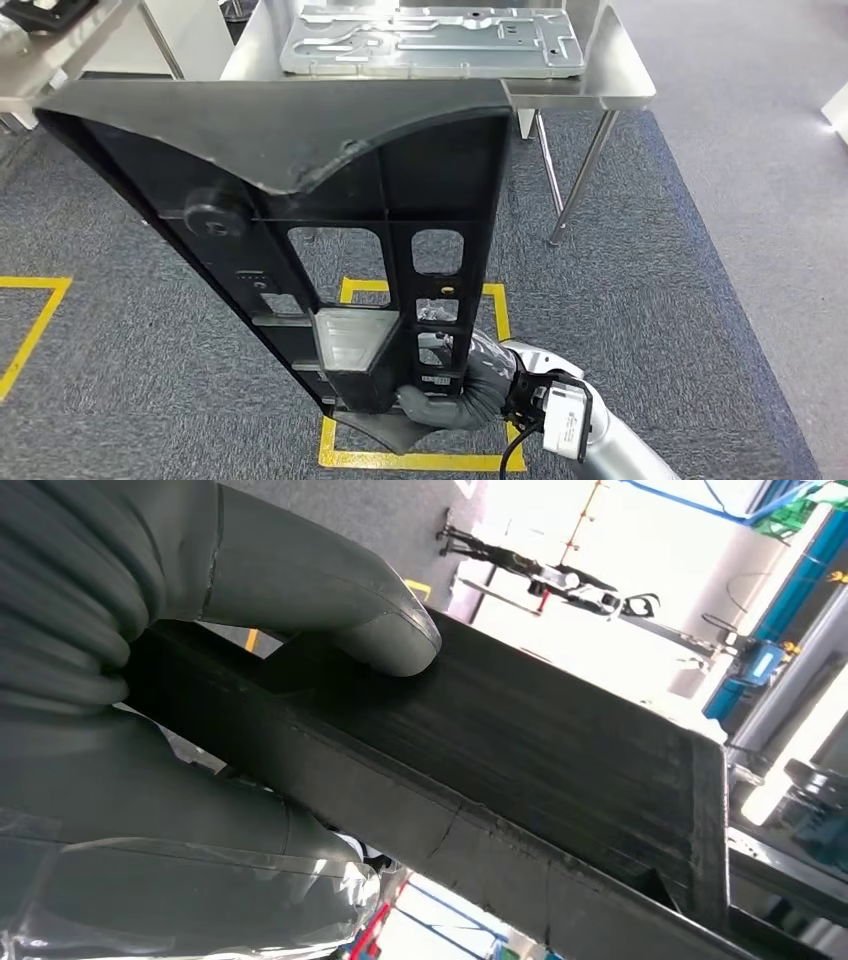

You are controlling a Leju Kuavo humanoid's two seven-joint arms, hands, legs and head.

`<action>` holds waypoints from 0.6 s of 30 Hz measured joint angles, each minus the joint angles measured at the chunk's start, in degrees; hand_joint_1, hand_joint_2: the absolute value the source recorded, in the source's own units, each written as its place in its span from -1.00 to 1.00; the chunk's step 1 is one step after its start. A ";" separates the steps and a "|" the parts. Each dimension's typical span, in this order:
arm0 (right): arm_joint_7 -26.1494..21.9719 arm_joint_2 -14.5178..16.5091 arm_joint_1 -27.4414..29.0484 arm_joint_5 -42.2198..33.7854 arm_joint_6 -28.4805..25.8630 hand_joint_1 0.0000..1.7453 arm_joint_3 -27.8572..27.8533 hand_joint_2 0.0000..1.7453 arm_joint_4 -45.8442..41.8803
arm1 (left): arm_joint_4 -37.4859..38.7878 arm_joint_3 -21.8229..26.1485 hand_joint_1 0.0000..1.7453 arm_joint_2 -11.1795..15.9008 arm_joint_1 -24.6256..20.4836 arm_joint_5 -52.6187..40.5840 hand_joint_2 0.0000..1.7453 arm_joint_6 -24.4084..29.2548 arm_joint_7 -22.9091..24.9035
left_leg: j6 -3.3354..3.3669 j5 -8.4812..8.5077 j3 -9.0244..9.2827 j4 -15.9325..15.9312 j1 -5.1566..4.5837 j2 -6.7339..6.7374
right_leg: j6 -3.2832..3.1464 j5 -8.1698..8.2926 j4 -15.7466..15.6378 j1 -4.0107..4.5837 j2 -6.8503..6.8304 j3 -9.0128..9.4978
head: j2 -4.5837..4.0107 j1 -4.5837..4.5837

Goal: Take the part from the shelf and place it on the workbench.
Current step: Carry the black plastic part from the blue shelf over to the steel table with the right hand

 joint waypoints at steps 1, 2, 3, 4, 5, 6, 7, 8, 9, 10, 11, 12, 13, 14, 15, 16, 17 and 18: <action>-0.04 0.01 -0.02 0.03 -0.02 0.94 -0.01 1.00 -0.08 | 0.00 0.00 -1.00 0.00 0.01 -0.05 -1.00 -0.05 -0.04 | -0.04 -1.44 -1.47 2.99 0.06 -0.38 | -0.30 -0.07 -0.17 0.00 0.06 0.22 | 0.00 -0.03; -0.07 0.01 0.00 0.09 -0.04 0.94 0.00 1.00 -0.12 | 0.00 0.01 -1.00 0.00 0.04 -0.11 -1.00 -0.10 -0.09 | -0.10 -3.01 -3.42 6.65 0.05 -0.63 | -0.58 -0.20 -0.20 0.07 0.14 0.33 | 0.00 -0.04; -0.10 0.02 0.09 0.16 -0.05 0.94 0.01 1.00 -0.14 | 0.00 0.02 -1.00 0.01 0.08 -0.17 -1.00 -0.14 -0.13 | -0.19 -4.15 -5.38 10.10 0.05 -0.76 | -0.74 -0.33 -0.16 0.17 0.26 0.40 | 0.00 -0.04; -0.16 0.02 0.19 0.22 -0.04 0.94 0.02 1.00 -0.14 | 0.00 0.03 -1.00 0.02 0.14 -0.20 -1.00 -0.14 -0.17 | -0.31 -4.39 -6.73 12.20 0.06 -0.82 | -0.80 -0.48 -0.09 0.23 0.43 0.51 | 0.00 -0.04; -0.25 0.02 0.28 0.28 -0.04 0.94 0.02 1.00 -0.14 | 0.00 0.05 -1.00 0.02 0.20 -0.31 -1.00 -0.14 -0.19 | -0.41 -3.53 -7.09 12.22 0.08 -0.83 | -0.78 -0.67 0.03 0.26 0.64 0.66 | 0.00 -0.03; -0.37 0.02 0.32 0.31 -0.04 0.94 0.02 1.00 -0.14 | 0.00 0.08 -1.00 0.03 0.23 -0.41 -1.00 -0.15 -0.21 | -0.45 -1.72 -6.40 10.16 0.11 -0.83 | -0.66 -0.92 0.21 0.23 0.85 0.87 | 0.00 -0.03; -0.52 0.02 0.32 0.33 -0.04 0.94 0.02 1.00 -0.14 | 0.00 0.10 -1.00 0.04 0.24 -0.50 -1.00 -0.15 -0.23 | -0.43 0.51 -4.93 6.60 0.15 -0.86 | -0.47 -1.27 0.47 0.20 1.01 1.07 | 0.00 -0.03; -0.65 0.02 0.31 0.36 -0.04 0.94 0.02 1.00 -0.14 | 0.00 0.13 -1.00 0.05 0.20 -0.60 -1.00 -0.16 -0.26 | -0.34 2.03 -3.41 3.09 0.09 -0.94 | -0.19 -1.67 0.87 0.27 1.14 1.16 | 0.00 -0.04; -0.75 0.02 0.30 0.37 -0.05 0.94 0.02 1.00 -0.14 | 0.00 0.18 -1.00 0.06 0.14 -0.64 -1.00 -0.16 -0.28 | -0.05 2.91 -2.24 0.48 0.02 -1.04 | 0.10 -2.00 1.21 0.35 1.26 1.16 | 0.00 -0.02; -0.80 0.02 0.29 0.37 -0.05 0.94 0.02 1.00 -0.14 | 0.00 0.25 -1.00 0.07 0.09 -0.66 -1.00 -0.16 -0.31 | 0.30 3.09 -1.59 -1.00 -0.06 -1.13 | 0.39 -2.25 1.46 0.43 1.35 1.09 | 0.00 -0.02; -0.83 0.02 0.28 0.38 -0.07 0.94 0.02 1.00 -0.14 | 0.00 0.33 -1.00 0.07 0.05 -0.68 -1.00 -0.16 -0.32 | 0.69 2.72 -1.44 -1.30 -0.20 -1.19 | 0.67 -2.38 1.56 0.51 1.42 1.04 | 0.00 -0.01; -0.83 0.02 0.25 0.38 -0.08 0.94 0.01 1.00 -0.15 | 0.00 0.39 -1.00 0.06 0.03 -0.68 -1.00 -0.16 -0.33 | 1.14 2.66 -1.34 -1.39 -0.17 -1.20 | 0.94 -2.47 1.49 0.49 1.45 1.09 | 0.00 -0.01; -0.83 0.01 0.21 0.38 -0.09 0.94 -0.02 1.00 -0.19 | 0.00 0.44 -1.00 0.05 0.01 -0.69 -1.00 -0.19 -0.34 | 1.50 2.64 -1.13 -1.62 -0.11 -1.17 | 1.26 -2.65 1.61 0.39 1.35 1.17 | 0.00 -0.01; -0.84 0.01 0.12 0.37 -0.11 0.94 -0.04 1.00 -0.22 | 0.00 0.46 -1.00 0.05 0.00 -0.69 -1.00 -0.22 -0.33 | 1.85 2.61 -0.82 -1.87 -0.05 -1.15 | 1.62 -3.06 2.28 0.30 1.19 1.01 | 0.00 0.02; -0.84 0.01 0.03 0.36 -0.13 0.94 -0.08 1.00 -0.25 | 0.00 0.47 -1.00 0.05 -0.03 -0.70 -1.00 -0.27 -0.33 | 2.19 2.56 -0.47 -2.14 0.06 -1.10 | 1.99 -3.89 3.99 0.18 1.01 0.25 | 0.00 0.04; -0.85 0.00 0.00 0.36 -0.15 0.94 -0.11 1.00 -0.27 | 0.00 0.48 -1.00 0.05 -0.05 -0.70 -1.00 -0.31 -0.33 | 2.45 2.44 -0.15 -2.31 0.09 -1.06 | 2.31 -5.05 6.81 0.03 0.83 -1.20 | 0.00 0.08; -0.85 -0.01 0.01 0.35 -0.16 0.94 -0.13 1.00 -0.26 | 0.00 0.50 -1.00 0.06 -0.05 -0.71 -1.00 -0.33 -0.33 | 2.62 2.24 0.10 -2.37 0.09 -1.02 | 2.59 -6.37 10.40 -0.08 0.75 -3.29 | 0.00 0.10; -0.85 -0.03 0.07 0.34 -0.19 0.94 -0.15 1.00 -0.26 | 0.00 0.54 -1.00 0.06 -0.05 -0.73 -1.00 -0.34 -0.33 | 2.70 2.01 0.32 -2.38 0.08 -0.98 | 2.80 -7.43 14.02 -0.21 0.72 -5.60 | 0.00 0.10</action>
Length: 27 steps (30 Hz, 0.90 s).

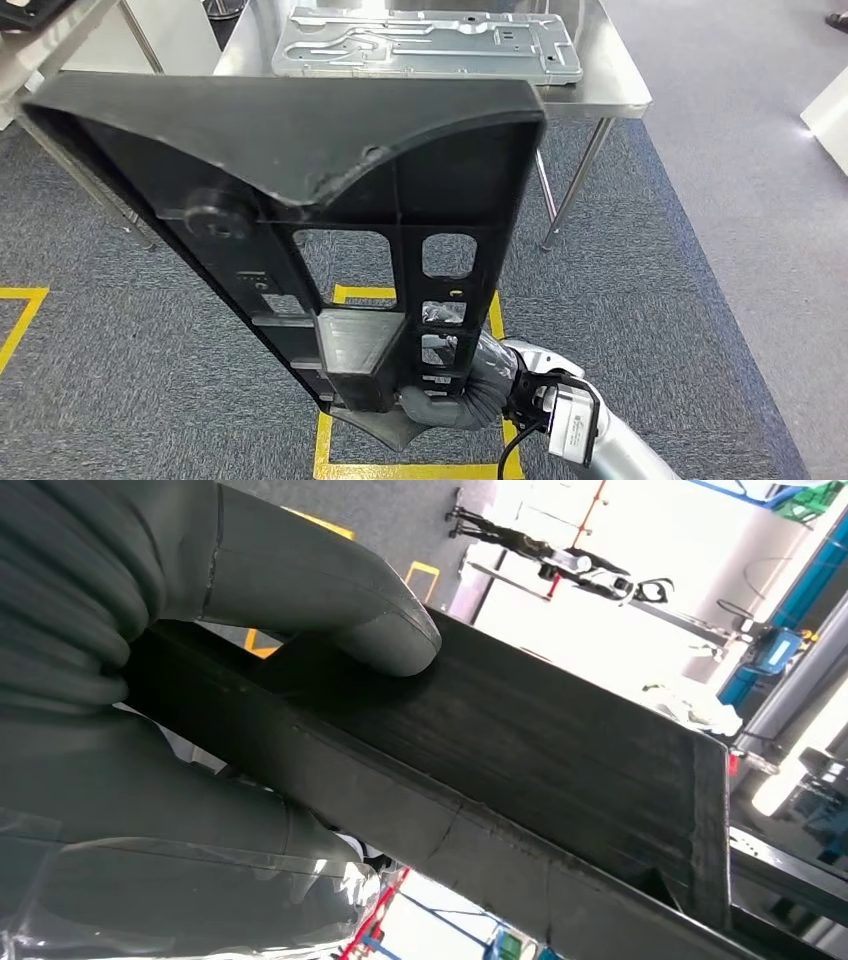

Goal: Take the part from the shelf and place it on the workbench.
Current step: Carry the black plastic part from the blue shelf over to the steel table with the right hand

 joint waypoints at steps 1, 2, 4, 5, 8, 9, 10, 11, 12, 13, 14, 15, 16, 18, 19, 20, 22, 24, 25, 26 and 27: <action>0.01 -0.03 0.08 0.00 -0.02 0.94 -0.01 1.00 0.01 | 0.00 0.05 -1.00 0.01 0.01 -0.02 -1.00 -0.01 0.00 | -0.01 -0.28 0.30 0.00 0.00 0.00 | 0.14 -0.16 2.39 -0.13 -0.04 -1.81 | 0.00 -0.01; 0.01 -0.05 0.12 0.00 -0.05 0.94 -0.01 1.00 0.01 | 0.00 0.12 -1.00 0.01 0.03 -0.05 -1.00 -0.01 0.00 | -0.09 -0.61 0.69 0.00 0.00 0.00 | 0.21 0.76 2.87 -0.24 -0.11 -2.71 | 0.00 0.00; 0.01 -0.09 0.12 -0.03 -0.10 0.94 -0.04 1.00 0.01 | 0.00 0.26 -1.00 0.01 0.06 -0.19 -1.00 -0.04 -0.01 | -0.40 -1.43 1.82 -0.01 0.06 -0.03 | 0.09 5.51 -2.43 -0.35 -0.33 -1.18 | 0.00 0.01; 0.00 -0.11 0.08 -0.05 -0.11 0.94 -0.08 1.00 0.01 | 0.00 0.32 -1.00 0.01 0.06 -0.28 -1.00 -0.05 -0.01 | -0.62 -1.84 2.28 -0.07 0.06 -0.03 | -0.06 7.54 -6.10 -0.30 -0.50 0.35 | 0.00 -0.01; -0.05 -0.18 -0.02 -0.14 -0.18 0.94 -0.21 1.00 -0.04 | 0.00 0.42 -1.00 0.04 -0.09 -0.47 -1.00 -0.12 -0.06 | -1.55 -2.67 2.89 -0.41 -0.11 0.07 | -0.96 8.59 -11.81 0.32 -0.69 2.69 | 0.00 -0.07; -0.06 -0.21 -0.03 -0.15 -0.22 0.94 -0.23 1.00 -0.07 | 0.00 0.43 -1.00 0.06 -0.16 -0.49 -1.00 -0.14 -0.08 | -1.89 -2.83 3.09 -0.68 -0.18 0.17 | -1.34 8.31 -12.16 0.47 -0.59 2.80 | 0.00 -0.07; -0.05 -0.24 -0.01 -0.15 -0.27 0.94 -0.27 1.00 -0.15 | 0.00 0.44 -1.00 0.09 -0.23 -0.50 -1.00 -0.17 -0.08 | -2.19 -3.03 3.37 -0.95 -0.16 0.26 | -1.72 8.17 -12.38 0.33 -0.49 3.07 | 0.00 -0.10; -0.06 -0.26 -0.04 -0.16 -0.32 0.94 -0.30 1.00 -0.25 | 0.00 0.44 -1.00 0.10 -0.31 -0.50 -1.00 -0.20 -0.09 | -2.43 -3.35 3.53 -0.68 -0.16 0.28 | -2.11 8.00 -12.77 0.23 -0.41 3.59 | 0.00 -0.12; -0.07 -0.26 -0.11 -0.17 -0.37 0.94 -0.32 1.00 -0.35 | 0.00 0.44 -1.00 0.12 -0.39 -0.51 -1.00 -0.23 -0.10 | -2.57 -4.02 3.19 0.61 -0.16 0.27 | -2.53 7.83 -13.18 0.13 -0.39 4.21 | 0.00 -0.16; -0.08 -0.26 -0.19 -0.19 -0.41 0.94 -0.34 1.00 -0.45 | 0.00 0.44 -1.00 0.15 -0.45 -0.52 -1.00 -0.26 -0.12 | -2.62 -5.14 1.94 3.28 -0.12 0.21 | -2.94 7.58 -13.50 0.07 -0.39 4.86 | 0.00 -0.21; -0.08 -0.26 -0.25 -0.21 -0.44 0.94 -0.34 1.00 -0.48 | 0.00 0.44 -1.00 0.20 -0.46 -0.52 -1.00 -0.27 -0.13 | -2.62 -6.49 -0.15 6.99 -0.14 0.16 | -3.27 7.21 -13.60 0.22 -0.41 5.36 | 0.00 -0.24; -0.05 -0.26 -0.23 -0.21 -0.46 0.94 -0.33 1.00 -0.48 | 0.00 0.44 -1.00 0.26 -0.42 -0.53 -1.00 -0.28 -0.13 | -2.62 -7.76 -2.74 11.02 -0.15 0.14 | -3.54 6.81 -13.57 0.37 -0.40 5.76 | 0.00 -0.28; -0.03 -0.26 -0.14 -0.21 -0.47 0.94 -0.32 1.00 -0.48 | 0.00 0.45 -1.00 0.32 -0.35 -0.52 -1.00 -0.28 -0.13 | -2.63 -8.25 -5.09 14.18 -0.16 0.13 | -3.69 6.37 -13.52 0.52 -0.33 6.19 | 0.00 -0.28; -0.03 -0.26 -0.03 -0.21 -0.47 0.94 -0.31 1.00 -0.47 | 0.00 0.45 -1.00 0.40 -0.15 -0.52 -1.00 -0.28 -0.11 | -2.55 -5.63 -6.95 14.40 -0.17 0.11 | -3.77 5.40 -13.38 0.76 -0.08 7.30 | 0.00 -0.28; -0.04 -0.26 -0.02 -0.21 -0.47 0.94 -0.31 1.00 -0.48 | 0.00 0.45 -1.00 0.43 -0.10 -0.52 -1.00 -0.28 -0.11 | -2.40 -2.85 -6.29 11.38 -0.18 0.10 | -3.70 4.84 -13.29 0.84 0.05 7.99 | 0.00 -0.28; -0.05 -0.27 -0.03 -0.21 -0.48 0.94 -0.31 1.00 -0.47 | 0.00 0.45 -1.00 0.50 -0.07 -0.52 -1.00 -0.28 -0.11 | -2.19 -0.33 -5.08 7.72 -0.22 0.04 | -3.58 4.27 -13.23 0.87 0.15 8.62 | 0.00 -0.25; -0.04 -0.28 -0.11 -0.22 -0.51 0.94 -0.30 1.00 -0.48 | 0.00 0.48 -1.00 0.63 -0.14 -0.54 -1.00 -0.30 -0.12 | -1.77 2.18 -3.08 2.29 -0.53 -0.09 | -3.09 3.41 -13.05 0.98 0.31 9.22 | 0.00 -0.24; -0.01 -0.30 -0.15 -0.28 -0.67 0.94 -0.29 1.00 -0.50 | 0.00 0.49 -1.00 0.74 -0.19 -0.60 -1.00 -0.33 -0.19 | -1.24 1.83 -2.55 0.86 -0.82 -0.14 | -2.45 3.20 -12.90 1.01 0.40 9.32 | 0.00 -0.22; 0.01 -0.31 -0.14 -0.33 -0.79 0.94 -0.30 1.00 -0.55 | 0.00 0.49 -1.00 0.77 -0.20 -0.67 -1.00 -0.34 -0.23 | -0.87 1.67 -2.27 0.57 -0.74 -0.17 | -2.17 3.14 -12.83 0.94 0.39 9.38 | 0.00 -0.24; 0.01 -0.32 -0.13 -0.39 -0.89 0.94 -0.31 1.00 -0.62 | 0.00 0.49 -1.00 0.80 -0.19 -0.77 -1.00 -0.37 -0.28 | -0.56 1.55 -1.77 0.16 -0.62 -0.20 | -1.91 3.05 -12.24 0.91 0.34 9.38 | 0.00 -0.17; 0.00 -0.34 -0.19 -0.46 -0.97 0.94 -0.31 1.00 -0.71 | 0.00 0.49 -1.00 0.82 -0.19 -0.87 -1.00 -0.39 -0.31 | -0.25 1.44 -1.19 -0.18 -0.50 -0.24 | -1.65 2.69 -10.94 0.86 0.26 8.87 | 0.00 -0.12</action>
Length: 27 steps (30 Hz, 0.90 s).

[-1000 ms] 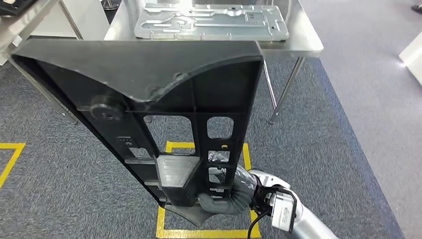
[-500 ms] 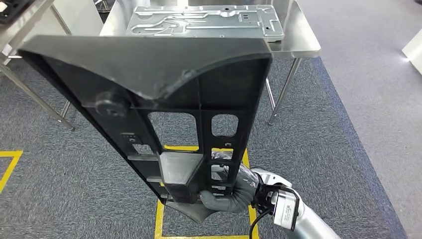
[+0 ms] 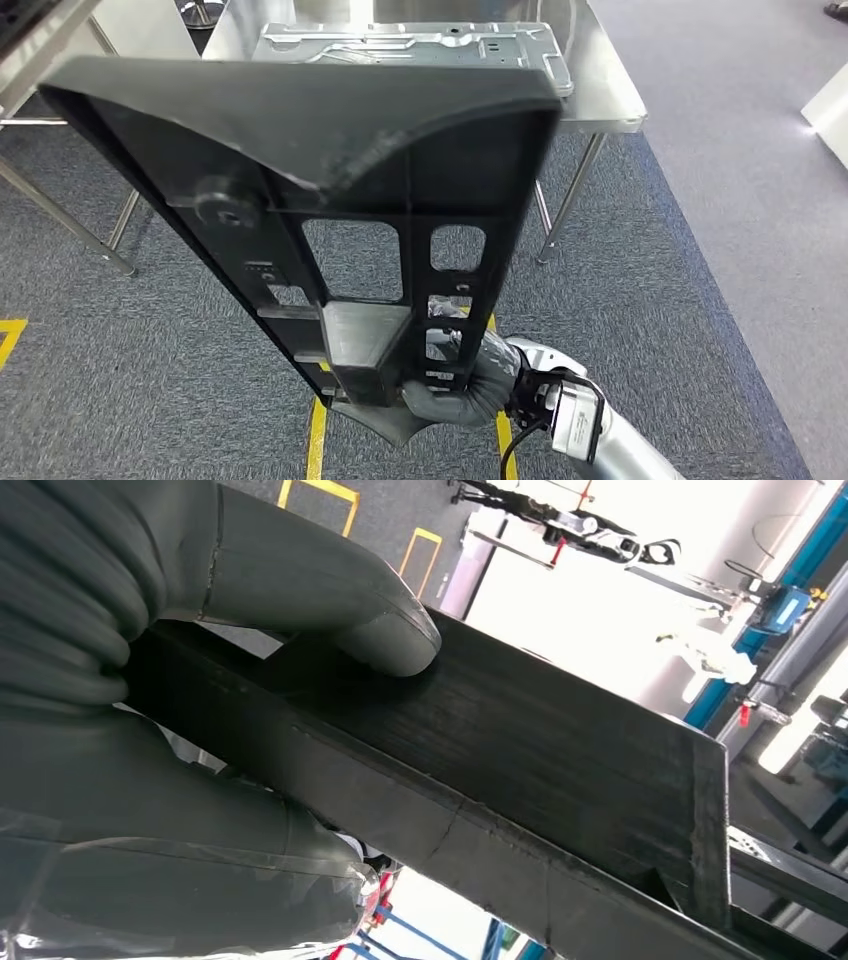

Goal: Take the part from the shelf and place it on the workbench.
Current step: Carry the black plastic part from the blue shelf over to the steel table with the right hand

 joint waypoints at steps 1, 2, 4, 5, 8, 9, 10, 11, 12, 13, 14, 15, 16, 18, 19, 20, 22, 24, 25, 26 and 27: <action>-0.02 -0.01 -0.05 -0.09 -0.04 0.94 -0.01 1.00 -0.09 | 0.00 0.00 -1.00 0.01 -0.02 -0.08 -1.00 -0.02 -0.02 | 0.24 -0.15 0.56 -0.29 0.13 -0.02 | 0.30 -0.73 2.33 -0.12 -0.07 -1.21 | 0.00 0.06; -0.03 -0.01 -0.06 -0.17 -0.07 0.94 -0.01 1.00 -0.15 | 0.00 0.00 -1.00 0.01 -0.03 -0.14 -1.00 -0.02 -0.04 | 0.41 -0.38 0.97 -0.41 0.15 -0.02 | 0.62 -1.76 5.53 -0.30 -0.15 -3.09 | 0.00 0.14; -0.01 -0.08 0.11 -0.27 -0.10 0.94 -0.01 1.00 -0.17 | 0.00 0.00 -1.00 0.02 -0.02 -0.17 -1.00 -0.03 -0.04 | 0.50 -1.04 1.69 -0.45 0.19 -0.04 | 1.22 -3.92 12.09 -0.76 -0.24 -7.97 | 0.00 0.17; 0.02 -0.12 0.23 -0.26 -0.10 0.94 -0.01 1.00 -0.16 | 0.00 0.00 -1.00 0.01 0.02 -0.18 -1.00 -0.03 -0.04 | 0.41 -1.45 2.16 -0.45 0.22 -0.07 | 1.42 -3.97 13.53 -0.98 -0.31 -9.67 | 0.00 0.16; 0.03 -0.19 0.33 -0.27 -0.12 0.94 0.00 1.00 -0.16 | 0.00 0.02 -1.00 -0.01 0.13 -0.18 -1.00 -0.03 -0.04 | -0.19 -2.90 4.02 -0.50 0.43 -0.15 | 1.52 2.35 6.49 -1.32 -0.64 -8.93 | 0.00 0.19; 0.02 -0.20 0.34 -0.28 -0.14 0.94 0.00 1.00 -0.15 | 0.00 0.03 -1.00 -0.01 0.10 -0.18 -1.00 -0.04 -0.04 | -0.50 -3.38 4.62 -0.49 0.47 -0.18 | 1.40 4.47 2.94 -1.24 -0.77 -7.93 | 0.00 0.18; 0.01 -0.22 0.36 -0.28 -0.16 0.94 0.01 1.00 -0.14 | 0.00 0.03 -1.00 -0.01 0.05 -0.19 -1.00 -0.04 -0.04 | -0.86 -3.81 5.00 -0.57 0.47 -0.19 | 1.13 5.73 0.37 -1.07 -0.88 -7.20 | 0.00 0.20; 0.01 -0.25 0.39 -0.27 -0.17 0.94 0.00 1.00 -0.13 | 0.00 0.04 -1.00 0.00 0.01 -0.19 -1.00 -0.04 -0.04 | -1.27 -4.13 5.25 -0.75 0.43 -0.19 | 0.74 6.29 -0.98 -0.88 -0.92 -6.87 | 0.00 0.21; 0.01 -0.27 0.42 -0.27 -0.20 0.94 -0.01 1.00 -0.12 | 0.01 0.04 -1.00 -0.01 -0.03 -0.20 -1.00 -0.04 -0.05 | -1.71 -4.18 5.61 -0.74 0.38 -0.18 | 0.30 5.89 -1.23 -0.73 -0.88 -6.85 | 0.00 0.20; 0.00 -0.28 0.43 -0.26 -0.22 0.94 -0.01 1.00 -0.13 | 0.01 0.04 -1.00 -0.01 -0.04 -0.20 -1.00 -0.04 -0.07 | -2.16 -4.23 5.93 -0.87 0.37 -0.14 | -0.18 5.90 -1.39 -0.70 -0.78 -6.52 | 0.00 0.20; -0.02 -0.30 0.43 -0.25 -0.25 0.94 -0.02 1.00 -0.16 | 0.02 0.04 -1.00 -0.01 -0.06 -0.20 -1.00 -0.04 -0.08 | -2.51 -4.36 6.25 -0.60 0.43 -0.12 | -0.61 5.99 -1.68 -0.75 -0.68 -6.01 | 0.00 0.18; -0.05 -0.30 0.41 -0.24 -0.29 0.94 -0.02 1.00 -0.19 | 0.02 0.04 -1.00 -0.02 -0.12 -0.21 -1.00 -0.04 -0.09 | -2.74 -4.67 6.12 0.53 0.48 -0.11 | -1.03 5.76 -1.90 -0.80 -0.64 -5.39 | 0.00 0.13; -0.08 -0.30 0.39 -0.24 -0.36 0.94 -0.02 1.00 -0.21 | 0.02 0.04 -1.00 -0.01 -0.22 -0.22 -1.00 -0.05 -0.10 | -2.88 -5.49 5.26 2.50 0.55 -0.11 | -1.42 5.49 -2.02 -0.77 -0.62 -4.76 | 0.00 0.07; -0.09 -0.30 0.44 -0.23 -0.47 0.94 0.01 1.00 -0.21 | 0.02 0.04 -1.00 0.01 -0.32 -0.23 -1.00 -0.05 -0.12 | -2.85 -8.22 1.28 9.23 0.55 -0.12 | -2.04 4.76 -2.11 -0.51 -0.62 -3.95 | 0.00 -0.06; -0.09 -0.30 0.54 -0.22 -0.51 0.94 0.03 1.00 -0.19 | 0.02 0.04 -1.00 0.02 -0.26 -0.22 -1.00 -0.05 -0.13 | -2.80 -9.58 -1.09 12.46 0.49 -0.12 | -2.24 4.37 -2.10 -0.30 -0.55 -3.59 | 0.00 -0.08; -0.09 -0.30 0.64 -0.22 -0.53 0.94 0.04 1.00 -0.16 | 0.03 0.04 -1.00 0.03 -0.14 -0.22 -1.00 -0.04 -0.13 | -2.69 -10.24 -2.94 14.38 0.41 -0.13 | -2.38 3.96 -2.09 -0.08 -0.45 -3.16 | 0.00 -0.08; -0.10 -0.30 0.78 -0.21 -0.56 0.94 0.04 1.00 -0.12 | 0.03 0.04 -1.00 0.03 0.06 -0.22 -1.00 -0.04 -0.12 | -2.21 -7.90 -3.98 12.47 0.19 -0.13 | -2.52 3.01 -2.08 0.39 -0.22 -1.88 | -0.01 -0.07; -0.14 -0.30 0.79 -0.23 -0.57 0.94 0.03 1.00 -0.09 | 0.02 0.06 -1.00 0.15 0.14 -0.23 -1.00 -0.04 -0.12 | -1.11 -2.34 -2.53 5.66 -0.33 -0.14 | -2.50 1.98 -2.12 0.68 -0.17 -0.46 | -0.01 0.05; -0.16 -0.31 0.79 -0.23 -0.56 0.94 0.04 1.00 -0.05 | 0.03 0.08 -1.00 0.22 0.13 -0.25 -1.00 -0.05 -0.14 | -0.61 -0.47 -1.95 2.78 -0.68 -0.14 | -2.39 1.60 -2.15 0.70 -0.13 -0.10 | 0.00 0.14; -0.16 -0.31 0.80 -0.24 -0.55 0.94 0.04 1.00 -0.02 | 0.04 0.10 -1.00 0.28 0.14 -0.26 -1.00 -0.05 -0.15 | -0.21 0.74 -1.64 1.10 -1.00 -0.13 | -2.21 1.32 -2.23 0.62 -0.09 0.03 | 0.00 0.24; -0.16 -0.31 0.83 -0.25 -0.53 0.94 0.04 1.00 0.03 | 0.06 0.13 -1.00 0.39 0.16 -0.26 -1.00 -0.05 -0.17 | 0.00 0.95 -1.61 0.58 -1.27 -0.14 | -1.94 1.14 -2.33 0.47 -0.03 0.04 | 0.00 0.34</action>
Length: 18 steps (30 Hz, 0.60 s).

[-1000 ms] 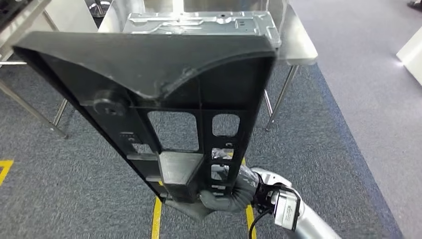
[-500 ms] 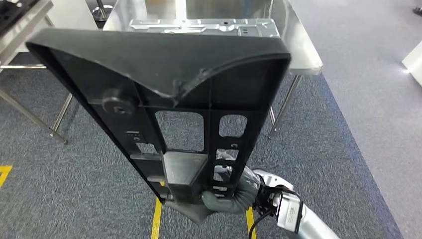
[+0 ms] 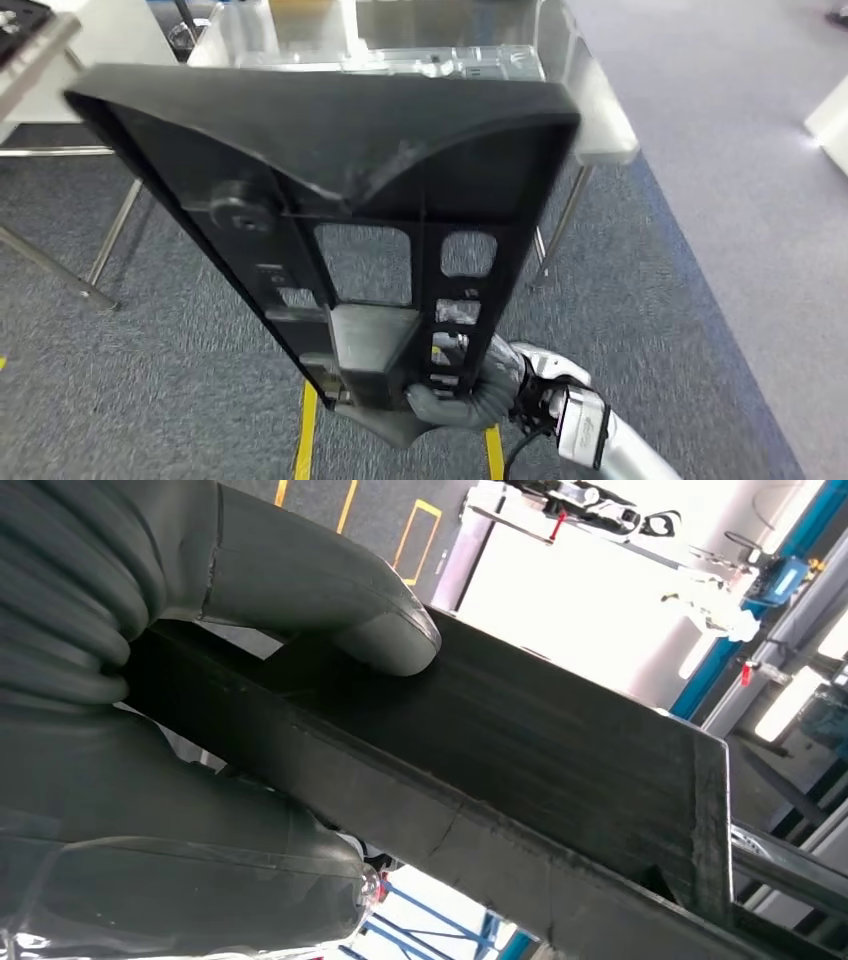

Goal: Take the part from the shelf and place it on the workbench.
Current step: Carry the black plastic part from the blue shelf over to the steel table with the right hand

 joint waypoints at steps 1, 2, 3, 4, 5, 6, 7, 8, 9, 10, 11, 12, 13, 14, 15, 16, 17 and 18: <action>-0.01 0.01 0.01 0.00 0.01 0.94 -0.02 1.00 0.01 | 0.01 0.03 -1.00 0.03 0.02 -0.01 -1.00 0.00 -0.04 | 0.09 0.06 0.22 -0.50 -0.08 -0.01 | 0.32 -0.16 -0.12 -0.08 0.07 0.02 | 0.00 -0.02; -0.02 0.01 0.03 -0.01 0.02 0.94 -0.08 1.00 -0.04 | 0.01 0.06 -1.00 0.06 0.04 -0.01 -1.00 -0.01 -0.07 | 0.21 0.31 0.67 -0.84 0.06 -0.01 | 0.67 -0.45 -0.18 -0.15 0.06 0.25 | -0.01 -0.02; -0.05 0.00 0.00 -0.01 0.04 0.94 -0.16 1.00 -0.08 | 0.01 0.09 -1.00 0.09 0.01 -0.02 -1.00 -0.03 -0.11 | 0.34 0.28 1.25 -1.32 0.26 -0.02 | 1.06 -0.85 0.30 -0.14 0.02 0.34 | -0.01 0.06; -0.10 -0.01 -0.04 -0.02 0.06 0.94 -0.25 1.00 -0.13 | 0.01 0.13 -1.00 0.08 -0.06 -0.04 -1.00 -0.05 -0.17 | 0.54 0.21 1.91 -1.83 0.54 0.00 | 1.47 -1.60 1.80 -0.19 -0.02 -0.21 | -0.01 0.16; -0.15 -0.02 -0.04 -0.02 0.07 0.94 -0.35 1.00 -0.16 | 0.02 0.15 -1.00 0.05 -0.13 -0.06 -1.00 -0.08 -0.21 | 0.68 0.03 2.56 -2.22 0.73 0.01 | 1.88 -2.65 4.48 -0.37 -0.08 -1.57 | -0.01 0.25; -0.20 -0.03 0.00 -0.03 0.09 0.94 -0.40 1.00 -0.14 | 0.02 0.18 -1.00 0.05 -0.20 -0.09 -1.00 -0.10 -0.25 | 0.81 -0.28 3.04 -2.39 0.80 0.01 | 2.27 -3.80 8.13 -0.62 -0.13 -3.74 | 0.00 0.36; -0.23 -0.05 0.19 -0.03 0.11 0.94 -0.43 1.00 -0.11 | 0.03 0.20 -1.00 0.05 -0.24 -0.10 -1.00 -0.10 -0.27 | 0.84 -0.65 3.44 -2.43 0.88 0.01 | 2.64 -4.75 11.97 -0.97 -0.15 -6.38 | 0.00 0.37; -0.24 -0.07 0.42 -0.02 0.13 0.94 -0.44 1.00 -0.07 | 0.03 0.21 -1.00 0.04 -0.24 -0.11 -1.00 -0.10 -0.28 | 0.74 -1.07 3.87 -2.42 0.97 -0.02 | 2.99 -4.84 14.69 -1.30 -0.21 -8.61 | 0.00 0.37; -0.25 -0.09 0.63 -0.01 0.15 0.94 -0.44 1.00 -0.03 | 0.03 0.22 -1.00 0.03 -0.22 -0.11 -1.00 -0.10 -0.28 | 0.59 -1.54 4.41 -2.42 1.08 -0.06 | 3.31 -3.79 15.46 -1.62 -0.29 -9.96 | 0.00 0.37; -0.32 -0.11 0.78 0.04 0.16 0.94 -0.44 1.00 0.01 | 0.03 0.22 -1.00 -0.01 -0.20 -0.11 -1.00 -0.11 -0.28 | 0.37 -2.05 5.07 -2.41 1.24 -0.10 | 3.58 -1.63 14.03 -1.89 -0.40 -10.19 | 0.00 0.37; -0.47 -0.11 0.83 0.18 0.13 0.94 -0.45 1.00 0.03 | 0.03 0.23 -1.00 -0.07 -0.19 -0.13 -1.00 -0.12 -0.28 | 0.08 -2.60 5.80 -2.41 1.38 -0.14 | 3.79 1.30 10.69 -2.10 -0.54 -9.35 | 0.00 0.38; -0.62 -0.13 0.84 0.45 0.06 0.94 -0.45 1.00 0.08 | 0.03 0.25 -1.00 -0.12 -0.18 -0.15 -1.00 -0.12 -0.28 | -0.28 -3.17 6.40 -2.40 1.49 -0.17 | 3.90 3.82 6.93 -2.25 -0.67 -8.08 | 0.00 0.40; -0.75 -0.13 0.82 0.88 -0.10 0.94 -0.45 1.00 0.13 | 0.03 0.28 -1.00 -0.18 -0.21 -0.19 -1.00 -0.12 -0.29 | -0.71 -3.71 6.81 -2.31 1.51 -0.28 | 3.80 5.29 3.56 -2.25 -0.74 -6.80 | 0.00 0.40; -0.80 -0.15 0.84 1.36 -0.31 0.94 -0.45 1.00 0.20 | 0.03 0.31 -1.00 -0.20 -0.27 -0.27 -1.00 -0.12 -0.31 | -1.12 -4.11 7.01 -2.33 1.49 -0.36 | 3.52 5.85 1.48 -2.18 -0.78 -5.96 | 0.00 0.36; -0.78 -0.20 0.85 1.81 -0.53 0.94 -0.47 1.00 0.28 | 0.03 0.33 -1.00 -0.20 -0.33 -0.33 -1.00 -0.12 -0.34 | -1.51 -4.40 7.06 -2.43 1.46 -0.44 | 3.09 5.49 0.65 -2.02 -0.78 -5.57 | 0.00 0.31; -0.78 -0.23 0.85 2.15 -0.73 0.94 -0.49 1.00 0.32 | 0.03 0.36 -1.00 -0.21 -0.42 -0.39 -1.00 -0.12 -0.37 | -1.90 -4.60 7.18 -2.58 1.48 -0.51 | 2.58 5.02 0.31 -1.83 -0.76 -5.39 | 0.00 0.24; -0.84 -0.26 0.87 2.35 -0.87 0.94 -0.51 1.00 0.34 | 0.03 0.37 -1.00 -0.21 -0.47 -0.46 -1.00 -0.12 -0.39 | -2.22 -4.81 7.42 -2.79 1.57 -0.47 | 2.11 4.82 0.24 -1.81 -0.81 -5.23 | 0.00 0.18; -0.90 -0.28 0.86 2.47 -0.98 0.94 -0.53 1.00 0.35 | 0.03 0.38 -1.00 -0.24 -0.49 -0.49 -1.00 -0.12 -0.40 | -2.51 -5.18 7.54 -2.43 1.65 -0.42 | 1.66 4.59 0.01 -1.78 -0.86 -4.90 | 0.00 0.14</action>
